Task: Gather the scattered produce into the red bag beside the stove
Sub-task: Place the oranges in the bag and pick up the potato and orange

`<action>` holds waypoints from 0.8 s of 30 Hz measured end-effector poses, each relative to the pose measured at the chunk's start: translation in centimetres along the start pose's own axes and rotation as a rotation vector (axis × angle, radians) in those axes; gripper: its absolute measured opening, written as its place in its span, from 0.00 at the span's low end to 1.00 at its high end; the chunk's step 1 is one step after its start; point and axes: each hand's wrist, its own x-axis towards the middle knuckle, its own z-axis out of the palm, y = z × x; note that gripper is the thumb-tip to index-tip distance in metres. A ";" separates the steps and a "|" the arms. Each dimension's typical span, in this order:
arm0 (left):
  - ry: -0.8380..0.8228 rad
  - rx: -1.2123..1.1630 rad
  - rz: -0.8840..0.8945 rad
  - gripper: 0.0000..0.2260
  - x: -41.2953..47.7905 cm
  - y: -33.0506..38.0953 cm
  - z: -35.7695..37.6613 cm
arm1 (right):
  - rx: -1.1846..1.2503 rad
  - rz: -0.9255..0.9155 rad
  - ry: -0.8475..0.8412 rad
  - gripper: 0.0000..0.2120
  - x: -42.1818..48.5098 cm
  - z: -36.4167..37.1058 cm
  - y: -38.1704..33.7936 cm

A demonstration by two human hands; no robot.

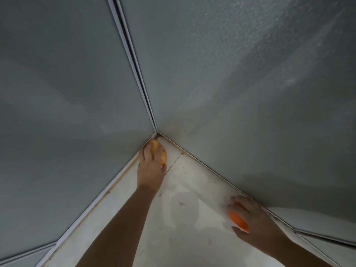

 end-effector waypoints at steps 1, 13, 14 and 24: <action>-0.003 0.008 0.002 0.26 0.0 -0.1 0.1 | 0.015 0.011 -0.009 0.23 -0.1 -0.1 0.0; -0.031 -0.008 -0.032 0.26 -0.4 0.0 0.4 | 0.144 0.164 -0.097 0.21 0.2 0.1 -0.8; -0.037 -0.021 -0.037 0.27 -0.6 0.2 0.4 | 0.151 0.171 -0.096 0.22 0.3 0.1 -0.8; -0.065 -0.098 -0.063 0.30 -5.1 1.9 1.1 | 0.255 0.199 -0.188 0.27 1.7 -0.7 -2.3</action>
